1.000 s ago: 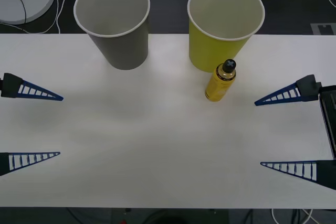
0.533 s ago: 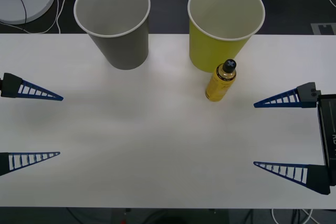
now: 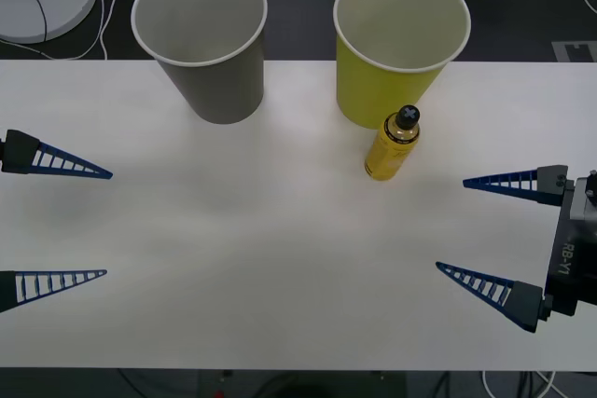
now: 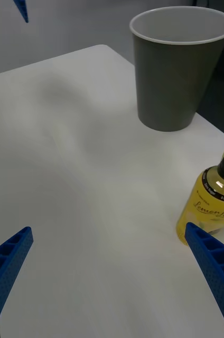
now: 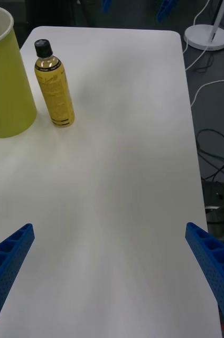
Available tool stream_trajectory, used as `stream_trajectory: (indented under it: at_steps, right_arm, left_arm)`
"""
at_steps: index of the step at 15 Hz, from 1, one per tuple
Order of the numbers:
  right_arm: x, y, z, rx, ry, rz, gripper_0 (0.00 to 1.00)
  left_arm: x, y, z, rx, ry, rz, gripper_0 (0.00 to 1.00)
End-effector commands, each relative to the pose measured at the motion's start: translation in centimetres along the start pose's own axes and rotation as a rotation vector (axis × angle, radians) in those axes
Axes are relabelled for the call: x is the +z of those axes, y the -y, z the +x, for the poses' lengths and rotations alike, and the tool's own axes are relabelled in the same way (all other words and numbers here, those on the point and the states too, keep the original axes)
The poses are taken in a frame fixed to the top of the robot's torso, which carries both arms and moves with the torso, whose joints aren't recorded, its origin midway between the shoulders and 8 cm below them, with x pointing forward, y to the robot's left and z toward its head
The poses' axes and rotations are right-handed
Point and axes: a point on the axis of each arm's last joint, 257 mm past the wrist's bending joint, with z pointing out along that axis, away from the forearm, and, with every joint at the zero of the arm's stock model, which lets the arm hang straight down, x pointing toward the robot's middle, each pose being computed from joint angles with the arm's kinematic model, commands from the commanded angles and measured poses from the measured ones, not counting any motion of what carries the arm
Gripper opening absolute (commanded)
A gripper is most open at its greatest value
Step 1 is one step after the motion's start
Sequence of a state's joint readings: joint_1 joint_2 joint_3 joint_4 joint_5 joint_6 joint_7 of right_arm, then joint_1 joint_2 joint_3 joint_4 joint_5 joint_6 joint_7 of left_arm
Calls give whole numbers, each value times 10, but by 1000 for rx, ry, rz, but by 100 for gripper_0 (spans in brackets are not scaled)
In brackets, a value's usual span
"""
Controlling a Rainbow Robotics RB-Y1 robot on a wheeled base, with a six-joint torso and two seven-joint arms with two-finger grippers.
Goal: Put the can into the green bin and the plastic bottle into the gray bin
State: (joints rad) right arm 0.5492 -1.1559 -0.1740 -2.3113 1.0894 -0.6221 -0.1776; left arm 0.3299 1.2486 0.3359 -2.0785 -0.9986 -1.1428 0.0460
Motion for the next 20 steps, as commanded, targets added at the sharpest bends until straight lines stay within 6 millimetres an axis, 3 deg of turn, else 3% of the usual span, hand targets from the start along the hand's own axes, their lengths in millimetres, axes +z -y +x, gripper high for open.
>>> stream_trajectory:
  at_steps: [1, 6, 12, 20]
  right_arm:
    - [4, 13, 13, 47, 14, 82, 100]
    - [-1, 39, 42, 128, 16, 208, 100]
    - [1, 56, 72, 286, 61, 327, 100]
    - [23, 73, 74, 319, 143, 392, 100]
  left_arm:
    - [0, 0, 0, 0, 0, 0, 100]
    - [0, 0, 0, 0, 0, 0, 100]
    - [0, 0, 0, 0, 0, 0, 100]
    - [0, 0, 0, 0, 0, 0, 100]
